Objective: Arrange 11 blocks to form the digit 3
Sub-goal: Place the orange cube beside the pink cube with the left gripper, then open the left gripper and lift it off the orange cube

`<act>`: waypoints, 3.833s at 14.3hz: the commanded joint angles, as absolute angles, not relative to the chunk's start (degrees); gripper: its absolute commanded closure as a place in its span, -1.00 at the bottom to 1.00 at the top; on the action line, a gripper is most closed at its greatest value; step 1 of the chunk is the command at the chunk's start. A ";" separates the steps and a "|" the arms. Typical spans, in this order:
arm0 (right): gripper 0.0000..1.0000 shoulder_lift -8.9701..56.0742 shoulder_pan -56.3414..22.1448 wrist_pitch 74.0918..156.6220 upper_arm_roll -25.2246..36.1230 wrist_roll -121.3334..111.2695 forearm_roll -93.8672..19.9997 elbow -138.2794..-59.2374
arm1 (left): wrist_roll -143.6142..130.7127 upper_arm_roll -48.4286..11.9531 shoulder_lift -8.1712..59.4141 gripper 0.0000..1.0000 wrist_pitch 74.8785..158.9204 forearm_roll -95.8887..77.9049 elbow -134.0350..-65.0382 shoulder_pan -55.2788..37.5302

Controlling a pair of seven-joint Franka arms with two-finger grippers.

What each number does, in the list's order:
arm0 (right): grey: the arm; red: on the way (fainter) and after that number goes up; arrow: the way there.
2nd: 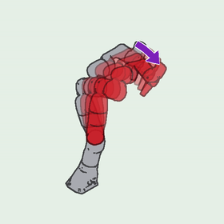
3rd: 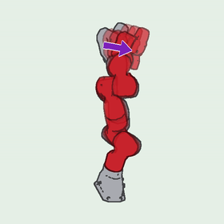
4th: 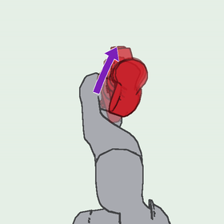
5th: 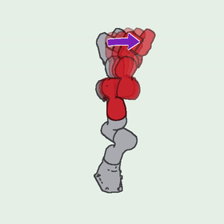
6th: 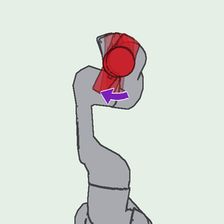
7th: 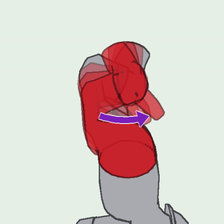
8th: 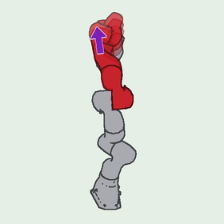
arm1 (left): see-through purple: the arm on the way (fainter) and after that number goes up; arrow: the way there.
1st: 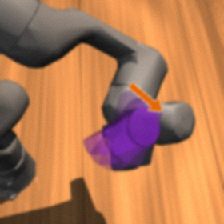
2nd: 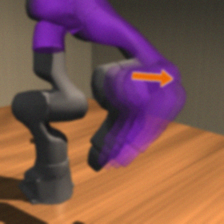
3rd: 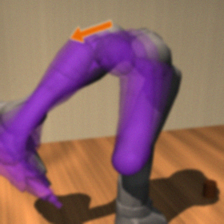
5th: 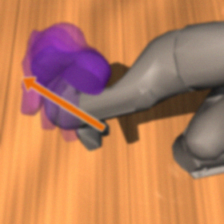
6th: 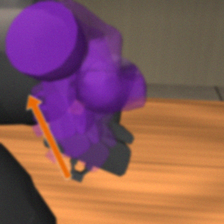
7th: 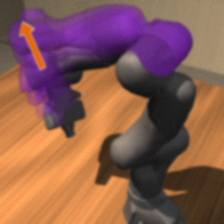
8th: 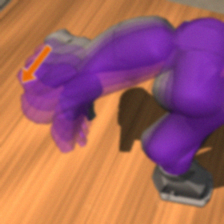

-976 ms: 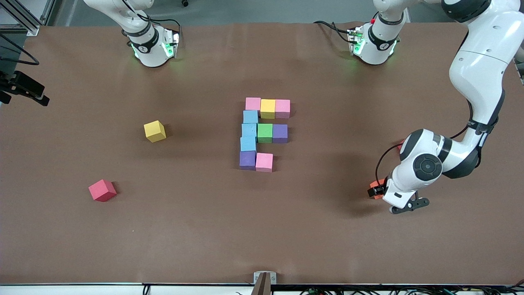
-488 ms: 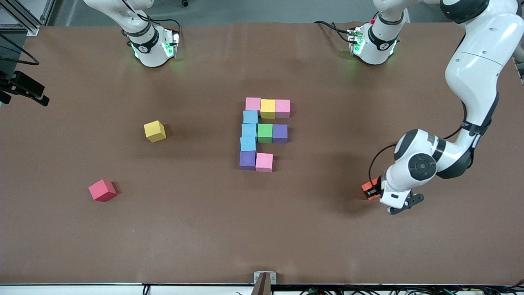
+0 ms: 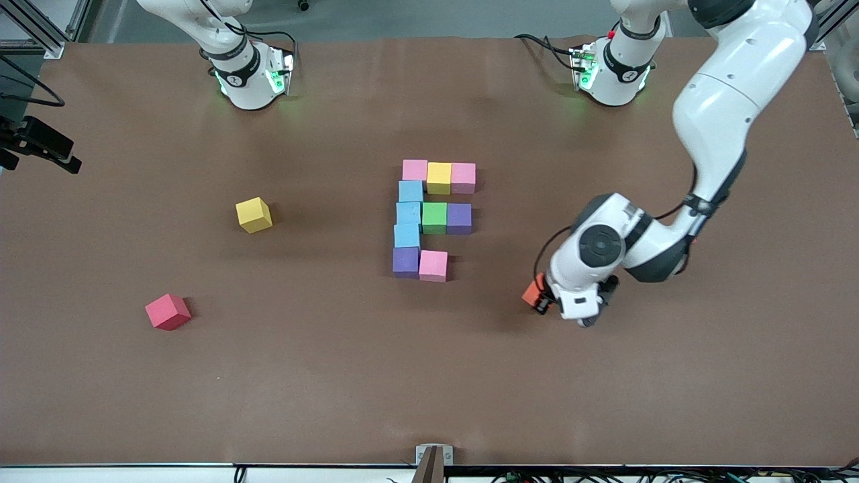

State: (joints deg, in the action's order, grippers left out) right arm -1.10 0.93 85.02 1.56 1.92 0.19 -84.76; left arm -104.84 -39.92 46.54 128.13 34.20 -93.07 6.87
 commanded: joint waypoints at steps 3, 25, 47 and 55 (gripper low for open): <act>-1.00 -0.97 1.41 84.99 1.14 2.02 0.09 -84.29 | -136.95 -39.11 45.44 0.54 128.14 34.36 -92.29 -0.69; -1.00 -0.97 1.41 84.99 1.14 2.02 0.09 -84.29 | -148.18 -31.90 52.12 0.54 127.88 33.75 -84.38 -16.61; -1.00 -0.97 1.41 84.99 1.05 2.02 0.09 -84.29 | -135.92 -43.13 40.45 -1.00 113.31 34.01 -83.58 -7.76; -1.00 -0.97 1.32 84.99 1.05 2.02 0.09 -84.29 | -99.11 -46.58 28.40 -1.00 104.43 33.93 -83.58 2.45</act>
State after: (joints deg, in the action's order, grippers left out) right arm -1.10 0.93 85.05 1.42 1.92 0.18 -84.72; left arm -107.45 -46.18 30.99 106.59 34.36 -82.19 0.30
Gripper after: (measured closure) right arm 0.000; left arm 0.000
